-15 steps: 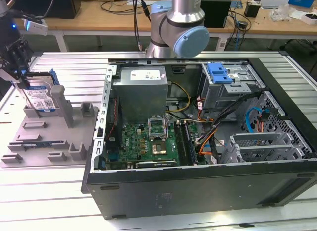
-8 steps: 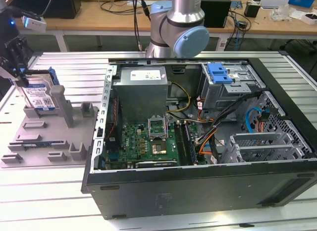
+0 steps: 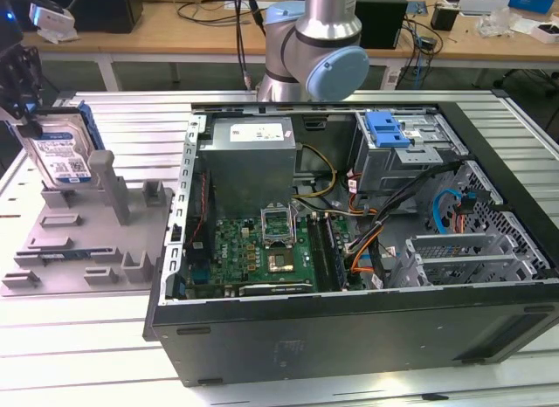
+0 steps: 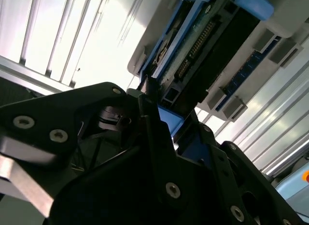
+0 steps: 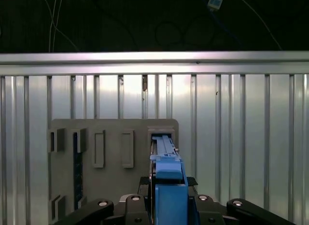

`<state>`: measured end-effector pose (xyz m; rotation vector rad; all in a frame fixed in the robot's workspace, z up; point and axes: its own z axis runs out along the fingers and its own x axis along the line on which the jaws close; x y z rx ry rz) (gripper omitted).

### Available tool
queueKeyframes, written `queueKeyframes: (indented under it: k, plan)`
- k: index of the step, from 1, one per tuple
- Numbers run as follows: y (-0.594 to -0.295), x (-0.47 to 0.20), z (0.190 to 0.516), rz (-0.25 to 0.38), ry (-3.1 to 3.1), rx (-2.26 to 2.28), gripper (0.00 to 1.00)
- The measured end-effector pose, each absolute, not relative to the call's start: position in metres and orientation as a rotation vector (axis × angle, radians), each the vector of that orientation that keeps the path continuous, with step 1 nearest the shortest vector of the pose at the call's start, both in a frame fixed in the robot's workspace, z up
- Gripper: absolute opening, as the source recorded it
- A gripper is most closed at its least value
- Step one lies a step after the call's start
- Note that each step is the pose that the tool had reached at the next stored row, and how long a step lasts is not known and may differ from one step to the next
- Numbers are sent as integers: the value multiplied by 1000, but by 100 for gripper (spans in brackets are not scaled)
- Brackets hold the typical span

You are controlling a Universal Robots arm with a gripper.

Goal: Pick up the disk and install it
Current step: 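Pick up the disk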

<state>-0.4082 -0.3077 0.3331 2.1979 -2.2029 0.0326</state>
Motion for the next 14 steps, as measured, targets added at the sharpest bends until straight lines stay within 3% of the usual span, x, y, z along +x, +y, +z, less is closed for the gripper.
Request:
queueKeyframes:
  k: [14]
  plan:
    - [-308, -408, 382, 33, -2203, 2198, 36]
